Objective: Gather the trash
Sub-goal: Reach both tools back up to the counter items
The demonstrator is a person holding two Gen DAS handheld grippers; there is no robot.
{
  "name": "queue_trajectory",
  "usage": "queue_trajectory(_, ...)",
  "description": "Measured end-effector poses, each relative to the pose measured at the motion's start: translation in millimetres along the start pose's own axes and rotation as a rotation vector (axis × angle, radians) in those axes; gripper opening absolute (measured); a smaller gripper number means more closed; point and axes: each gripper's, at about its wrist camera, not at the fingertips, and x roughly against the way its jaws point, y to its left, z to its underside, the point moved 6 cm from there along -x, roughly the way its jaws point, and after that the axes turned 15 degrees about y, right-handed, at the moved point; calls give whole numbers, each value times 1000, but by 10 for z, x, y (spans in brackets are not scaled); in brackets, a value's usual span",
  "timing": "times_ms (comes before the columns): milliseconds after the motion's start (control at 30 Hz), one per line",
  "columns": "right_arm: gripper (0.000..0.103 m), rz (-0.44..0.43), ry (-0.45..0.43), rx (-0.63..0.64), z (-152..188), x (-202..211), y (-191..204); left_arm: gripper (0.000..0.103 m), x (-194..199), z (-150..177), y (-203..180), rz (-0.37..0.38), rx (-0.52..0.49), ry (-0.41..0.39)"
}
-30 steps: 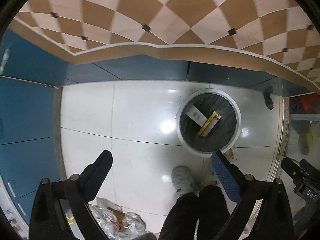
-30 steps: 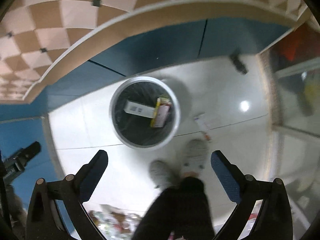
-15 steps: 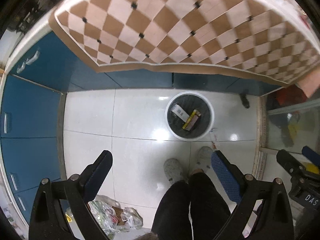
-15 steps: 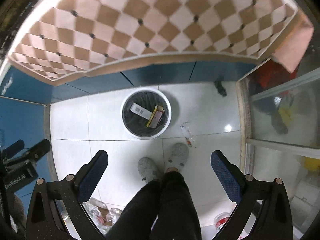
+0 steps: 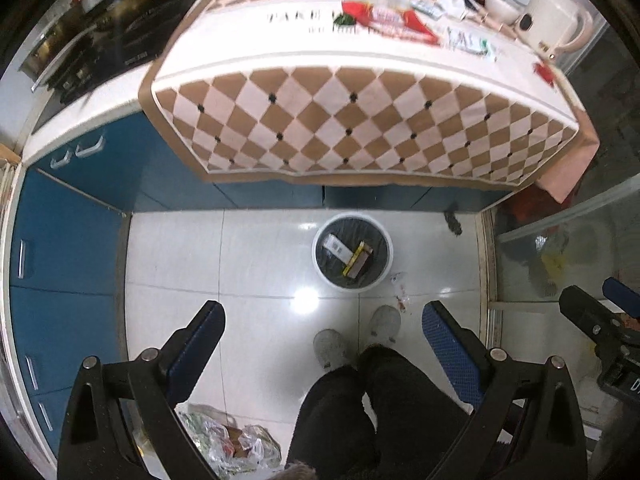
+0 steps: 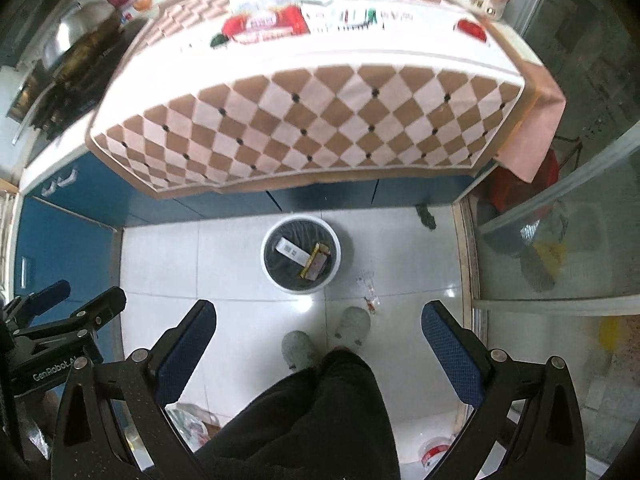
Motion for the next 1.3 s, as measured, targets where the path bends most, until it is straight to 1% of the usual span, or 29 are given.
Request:
queue_trajectory(67, 103, -21, -20, -16, -14, 111, 11, 101, 114, -76, -9, -5, -7, -29)
queue_trajectory(167, 103, -66, -52, -52, -94, 265, -22, 101, 297, -240, -31, -35, -16, -85)
queue_trajectory(267, 103, -109, -82, -96, -276, 387, -126, 103, 497, -515, -72, -59, -27, -153)
queue_trajectory(367, 103, -137, -129, -135, -568, 558, -290, 103, 676, -865, -100, -73, -22, -209)
queue_trajectory(467, 103, -143, -161, -175, -881, 645, -505, 103, 779, -1328, -236, -84, -17, -245)
queue_trajectory(500, 103, -151, -168, -198, -1035, 659, -619, 103, 786, -1453, -277, -87, -15, -244)
queue_trajectory(567, 103, -152, -171, -238, -1293, 663, -820, 103, 756, -1850, -393, -98, 3, -232)
queue_trajectory(667, 103, -170, -151, -303, -1755, 573, -1188, 103, 654, -2371, -539, -110, 29, -195)
queue_trajectory(733, 103, -186, -134, -351, -2095, 483, -1466, 103, 526, -2768, -616, -107, 54, -163)
queue_trajectory(800, 103, -179, -113, -387, -2456, 343, -1753, 103, 376, -3110, -673, -104, 70, -122)
queue_trajectory(833, 103, -178, -101, -400, -2596, 277, -1854, 103, 283, -3266, -688, -111, 81, -100)
queue_trajectory(900, 103, -206, -59, -418, -2991, 91, -2044, 103, 109, -3527, -710, -122, 100, -61)
queue_trajectory(967, 103, -223, -15, -398, -3335, -78, -2041, 103, -79, -3718, -675, -132, 132, -15)
queue_trajectory(1033, 103, -232, 20, -329, -3705, -260, -1851, 103, -182, -3802, -550, -140, 179, 9)
queue_trajectory(1067, 103, -227, 39, -277, -3920, -376, -1684, 103, -210, -3808, -468, -145, 205, 15)
queue_trajectory(1100, 103, -220, 45, -246, -4018, -449, -1562, 103, -244, -3792, -341, -150, 242, 24)
queue_trajectory(1167, 103, -179, 53, -176, -4292, -631, -1290, 103, -300, -3741, -151, -147, 297, 43)
queue_trajectory(1200, 101, -140, 60, -138, -4427, -758, -1141, 102, -340, -3694, -56, -141, 318, 55)
queue_trajectory(1233, 92, -115, 66, -117, -4502, -850, -1057, 102, -380, -3660, 3, -138, 327, 66)
queue_trajectory(1267, 91, -65, 58, -93, -4556, -913, -972, 102, -419, -3635, 47, -133, 334, 74)
queue_trajectory(1300, 73, -10, 0, -36, -4595, -908, -835, 100, -455, -3614, 72, -116, 337, 76)
